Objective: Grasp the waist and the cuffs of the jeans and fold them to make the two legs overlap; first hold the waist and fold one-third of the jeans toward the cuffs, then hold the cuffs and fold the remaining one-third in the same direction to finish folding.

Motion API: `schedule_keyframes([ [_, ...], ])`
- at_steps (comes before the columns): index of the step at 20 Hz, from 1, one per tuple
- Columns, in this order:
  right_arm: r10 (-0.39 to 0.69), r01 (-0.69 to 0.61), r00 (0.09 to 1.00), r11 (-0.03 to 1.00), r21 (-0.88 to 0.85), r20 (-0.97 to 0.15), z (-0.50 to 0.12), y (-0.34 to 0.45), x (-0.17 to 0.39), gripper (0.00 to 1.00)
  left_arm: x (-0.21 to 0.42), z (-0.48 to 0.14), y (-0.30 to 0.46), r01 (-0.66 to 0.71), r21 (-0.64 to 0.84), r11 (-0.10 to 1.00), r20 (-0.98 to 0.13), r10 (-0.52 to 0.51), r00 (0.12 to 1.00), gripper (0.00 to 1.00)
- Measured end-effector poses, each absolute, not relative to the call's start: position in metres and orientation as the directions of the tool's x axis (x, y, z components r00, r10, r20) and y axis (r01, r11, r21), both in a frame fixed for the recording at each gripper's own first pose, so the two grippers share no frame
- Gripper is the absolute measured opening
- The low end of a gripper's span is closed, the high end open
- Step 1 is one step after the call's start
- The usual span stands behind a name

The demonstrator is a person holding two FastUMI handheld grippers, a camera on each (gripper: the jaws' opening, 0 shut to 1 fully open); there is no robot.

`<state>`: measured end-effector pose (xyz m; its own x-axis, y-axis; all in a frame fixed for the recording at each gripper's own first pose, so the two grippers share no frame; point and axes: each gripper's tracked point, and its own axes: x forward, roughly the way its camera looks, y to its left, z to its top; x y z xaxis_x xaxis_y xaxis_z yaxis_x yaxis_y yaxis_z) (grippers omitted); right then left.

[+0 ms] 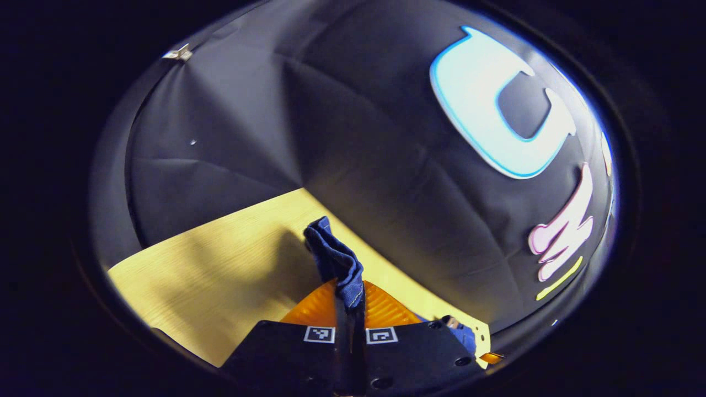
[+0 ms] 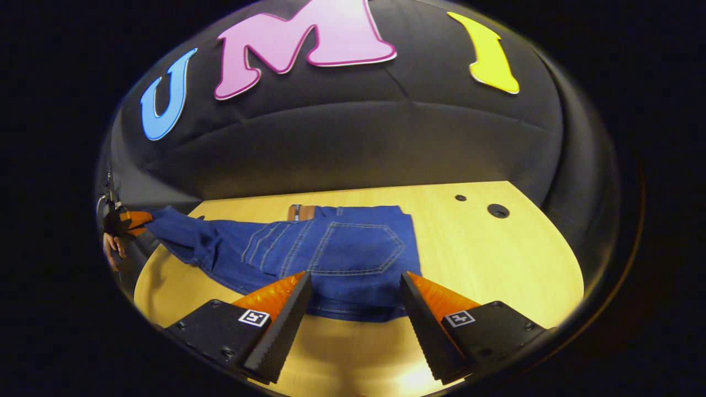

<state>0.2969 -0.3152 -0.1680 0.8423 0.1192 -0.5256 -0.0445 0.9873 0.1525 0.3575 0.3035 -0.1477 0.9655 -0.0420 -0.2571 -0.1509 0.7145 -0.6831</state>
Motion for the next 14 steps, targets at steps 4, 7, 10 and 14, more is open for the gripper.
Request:
schedule_keyframes([
  [4,0.075,0.003,0.848,0.989,0.147,-0.524,-0.159,-0.350,0.285,0.99,0.336,-0.084,0.290,-0.029,-0.681,0.732,-0.171,-0.120,0.978,0.06],
  [7,0.039,0.033,0.857,0.991,0.131,-0.514,-0.150,-0.378,0.275,0.99,0.330,-0.055,0.252,0.055,-0.641,0.765,-0.141,-0.187,0.972,0.06],
  [10,0.000,0.070,0.866,0.990,0.120,-0.501,-0.143,-0.407,0.268,0.99,0.327,-0.027,0.202,0.142,-0.598,0.789,-0.128,-0.268,0.955,0.06],
  [14,-0.052,0.124,0.867,0.986,0.115,-0.497,-0.141,-0.445,0.254,0.99,0.339,-0.012,0.106,0.259,-0.524,0.811,-0.130,-0.377,0.917,0.06],
])
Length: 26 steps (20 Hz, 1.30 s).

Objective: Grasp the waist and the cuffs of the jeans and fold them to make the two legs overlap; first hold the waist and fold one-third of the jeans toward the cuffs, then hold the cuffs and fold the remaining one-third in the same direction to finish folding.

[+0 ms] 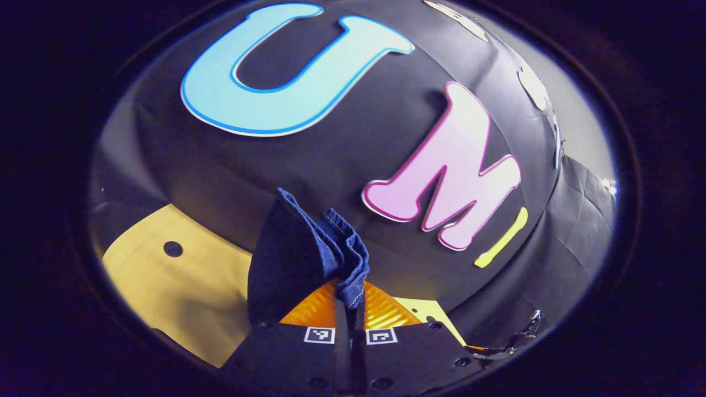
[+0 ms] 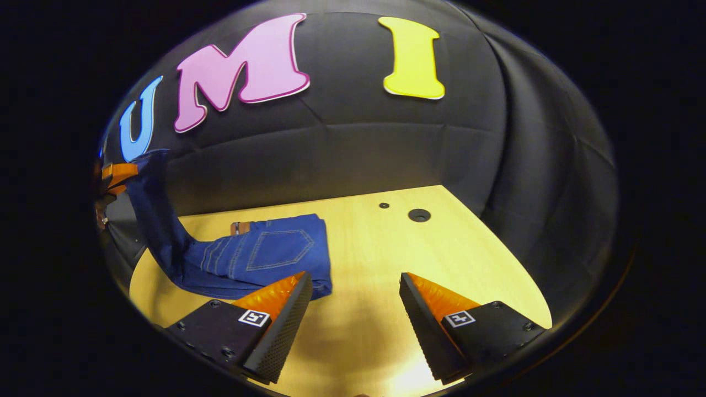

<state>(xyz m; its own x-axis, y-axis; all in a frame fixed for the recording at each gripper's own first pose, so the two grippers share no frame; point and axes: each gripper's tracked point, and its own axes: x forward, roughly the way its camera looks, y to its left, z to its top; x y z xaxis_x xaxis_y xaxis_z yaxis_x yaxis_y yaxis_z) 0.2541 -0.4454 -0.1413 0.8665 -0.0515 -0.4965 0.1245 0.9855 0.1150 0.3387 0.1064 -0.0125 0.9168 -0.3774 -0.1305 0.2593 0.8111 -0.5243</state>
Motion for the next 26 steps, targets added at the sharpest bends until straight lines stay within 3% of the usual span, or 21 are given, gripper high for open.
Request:
schedule_keyframes([
  [5,-0.114,0.201,0.861,0.972,0.125,-0.496,-0.142,-0.493,0.237,0.99,0.354,-0.039,-0.015,0.371,-0.510,0.776,-0.184,-0.519,0.835,0.06],
  [9,-0.164,0.250,0.860,0.961,0.117,-0.483,-0.135,-0.525,0.227,0.99,0.365,-0.100,-0.077,0.372,-0.471,0.800,-0.294,-0.539,0.789,0.06],
  [15,-0.208,0.298,0.845,0.948,0.112,-0.492,-0.139,-0.551,0.208,0.99,0.369,-0.170,-0.120,0.358,-0.225,0.906,-0.472,-0.422,0.774,0.07],
  [17,-0.213,0.305,0.841,0.946,0.111,-0.498,-0.140,-0.552,0.201,0.99,0.363,-0.192,-0.129,0.370,-0.168,0.914,-0.523,-0.401,0.752,0.11],
  [18,-0.210,0.305,0.840,0.945,0.115,-0.500,-0.141,-0.550,0.198,0.99,0.356,-0.196,-0.137,0.375,-0.193,0.907,-0.533,-0.418,0.736,0.21],
  [19,-0.206,0.303,0.840,0.946,0.119,-0.503,-0.140,-0.548,0.192,0.99,0.348,-0.199,-0.147,0.376,-0.239,0.895,-0.535,-0.445,0.718,0.23],
  [21,-0.200,0.299,0.841,0.946,0.124,-0.503,-0.134,-0.543,0.180,0.99,0.333,-0.195,-0.152,0.370,-0.322,0.872,-0.517,-0.489,0.702,0.62],
  [22,-0.195,0.294,0.845,0.947,0.129,-0.498,-0.127,-0.540,0.175,0.99,0.325,-0.188,-0.148,0.362,-0.339,0.868,-0.506,-0.492,0.708,0.86],
  [23,-0.193,0.291,0.850,0.947,0.133,-0.490,-0.120,-0.538,0.171,0.99,0.316,-0.183,-0.141,0.351,-0.343,0.871,-0.498,-0.486,0.719,0.96],
  [26,-0.188,0.282,0.865,0.949,0.139,-0.466,-0.093,-0.528,0.155,0.99,0.280,-0.150,-0.104,0.323,-0.317,0.892,-0.456,-0.442,0.773,0.97],
])
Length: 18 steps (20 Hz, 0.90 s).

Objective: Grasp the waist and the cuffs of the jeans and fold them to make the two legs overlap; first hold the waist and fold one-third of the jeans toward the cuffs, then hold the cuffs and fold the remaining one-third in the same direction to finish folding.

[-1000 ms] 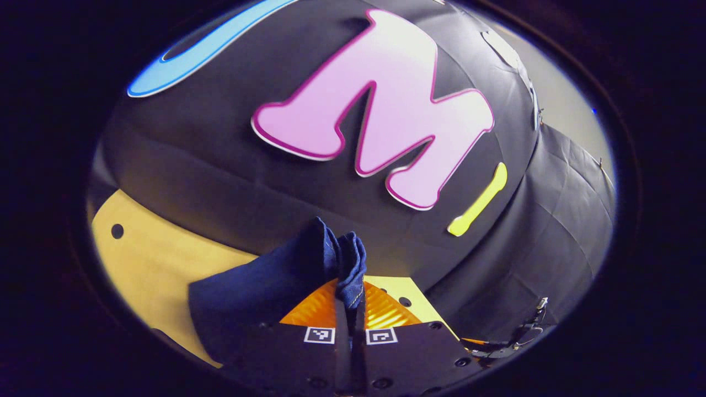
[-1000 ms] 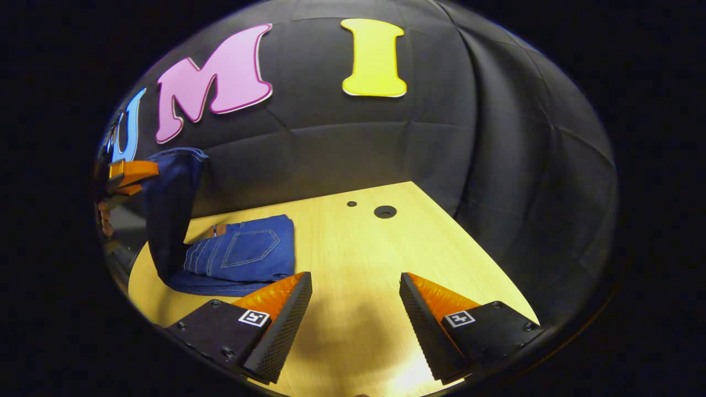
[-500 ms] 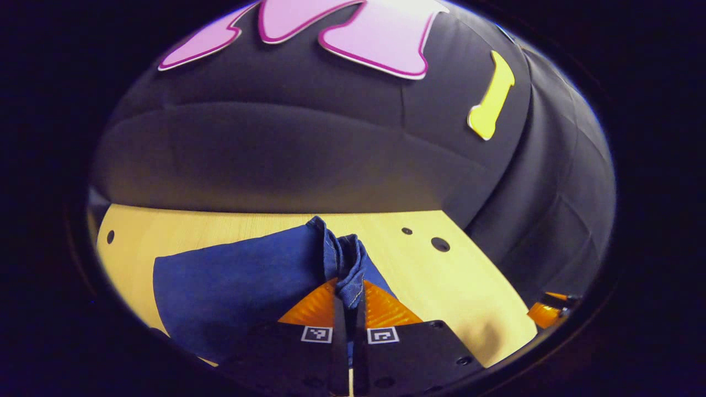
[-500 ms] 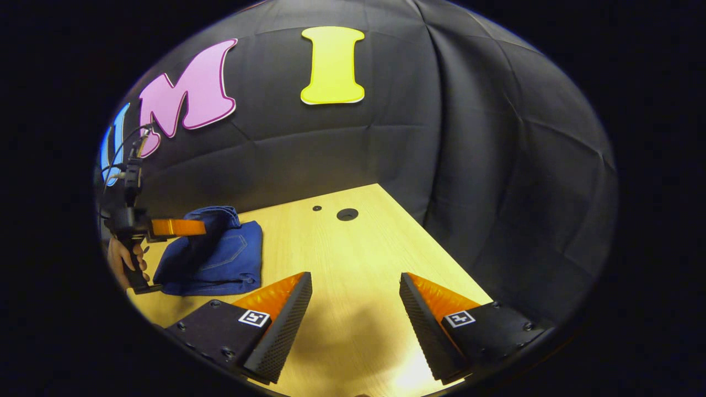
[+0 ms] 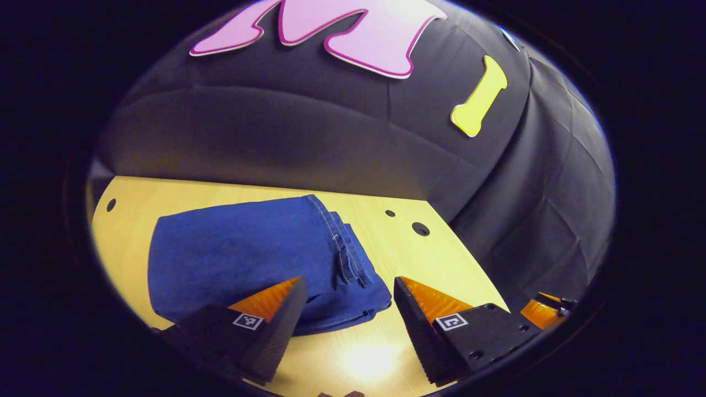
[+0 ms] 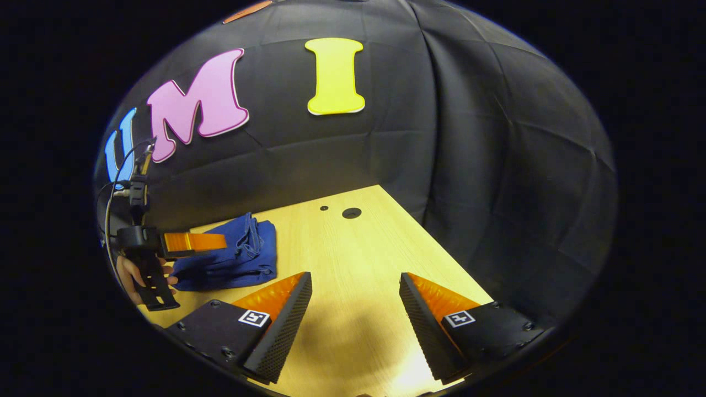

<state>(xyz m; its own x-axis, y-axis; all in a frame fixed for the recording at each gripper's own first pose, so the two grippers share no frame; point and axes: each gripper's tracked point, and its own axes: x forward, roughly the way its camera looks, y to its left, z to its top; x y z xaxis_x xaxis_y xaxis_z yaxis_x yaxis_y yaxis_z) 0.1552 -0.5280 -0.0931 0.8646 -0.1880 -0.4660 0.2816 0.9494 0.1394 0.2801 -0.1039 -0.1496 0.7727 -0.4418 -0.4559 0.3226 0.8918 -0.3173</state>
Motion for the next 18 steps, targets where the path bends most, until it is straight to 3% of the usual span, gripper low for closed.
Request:
schedule_keyframes([
  [9,-0.160,0.213,0.930,0.968,0.132,-0.330,0.030,-0.475,0.079,0.99,0.113,-0.003,0.050,0.240,-0.129,0.962,-0.223,-0.264,0.938,0.97],
  [14,-0.146,0.168,0.972,0.980,0.105,-0.184,0.117,-0.442,0.026,0.98,0.017,0.058,0.112,0.172,-0.132,0.976,-0.120,-0.188,0.975,0.96],
  [18,-0.112,0.120,0.988,0.990,0.076,-0.107,0.151,-0.416,-0.010,0.98,-0.051,0.075,0.138,0.122,-0.141,0.982,-0.058,-0.131,0.990,0.96],
])
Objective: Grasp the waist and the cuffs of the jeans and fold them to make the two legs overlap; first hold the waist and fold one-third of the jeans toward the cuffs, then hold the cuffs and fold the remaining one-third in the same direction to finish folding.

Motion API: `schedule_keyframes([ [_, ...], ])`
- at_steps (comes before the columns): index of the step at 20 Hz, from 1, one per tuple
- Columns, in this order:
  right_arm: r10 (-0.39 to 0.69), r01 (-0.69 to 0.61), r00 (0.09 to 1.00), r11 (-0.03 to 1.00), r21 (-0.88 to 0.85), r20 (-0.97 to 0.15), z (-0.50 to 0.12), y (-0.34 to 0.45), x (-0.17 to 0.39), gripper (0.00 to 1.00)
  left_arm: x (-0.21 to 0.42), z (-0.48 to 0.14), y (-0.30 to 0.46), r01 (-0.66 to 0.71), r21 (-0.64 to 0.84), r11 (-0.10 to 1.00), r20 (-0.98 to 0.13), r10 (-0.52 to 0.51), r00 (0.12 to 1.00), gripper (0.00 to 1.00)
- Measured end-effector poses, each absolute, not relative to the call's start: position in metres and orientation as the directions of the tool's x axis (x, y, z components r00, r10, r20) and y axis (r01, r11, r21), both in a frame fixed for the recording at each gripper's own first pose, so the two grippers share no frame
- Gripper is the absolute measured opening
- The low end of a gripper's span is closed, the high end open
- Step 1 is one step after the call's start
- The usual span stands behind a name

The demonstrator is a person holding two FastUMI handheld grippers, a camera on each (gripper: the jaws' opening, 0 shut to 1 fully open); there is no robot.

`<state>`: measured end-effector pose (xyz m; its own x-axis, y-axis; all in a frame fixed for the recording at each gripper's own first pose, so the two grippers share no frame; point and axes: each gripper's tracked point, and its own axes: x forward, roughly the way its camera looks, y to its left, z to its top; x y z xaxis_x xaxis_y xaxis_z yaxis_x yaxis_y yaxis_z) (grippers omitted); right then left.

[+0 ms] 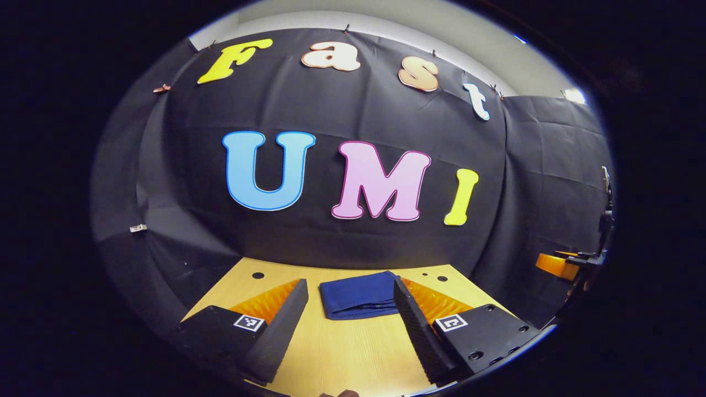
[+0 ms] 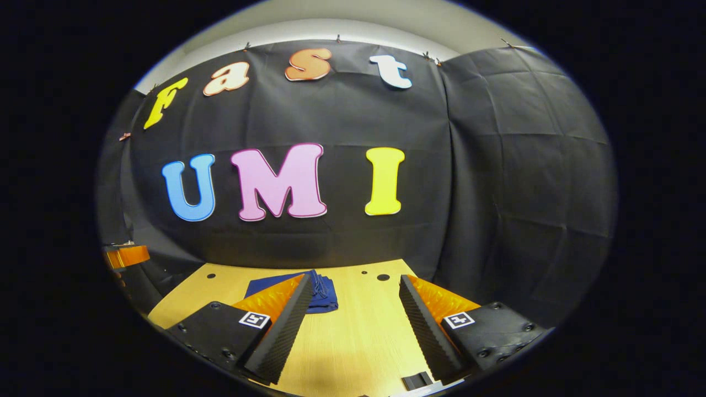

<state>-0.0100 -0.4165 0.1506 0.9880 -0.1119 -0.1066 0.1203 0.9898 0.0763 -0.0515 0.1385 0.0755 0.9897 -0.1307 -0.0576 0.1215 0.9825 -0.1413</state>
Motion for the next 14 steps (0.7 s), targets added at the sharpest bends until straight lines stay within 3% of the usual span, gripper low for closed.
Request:
schedule_keyframes([
  [4,-0.074,0.087,0.988,0.992,0.087,-0.137,0.128,-0.395,-0.048,0.98,-0.104,0.062,0.148,0.039,-0.174,0.984,-0.018,-0.043,0.999,0.96],
  [7,-0.018,0.036,0.981,0.995,0.088,-0.194,0.110,-0.386,-0.069,0.98,-0.134,0.037,0.141,0.014,-0.175,0.985,-0.068,-0.026,0.997,0.96],
  [14,-0.004,0.022,0.991,0.991,0.130,-0.137,0.125,-0.388,-0.054,0.98,-0.132,0.044,0.135,0.031,-0.153,0.988,-0.025,-0.035,0.999,0.96],
])
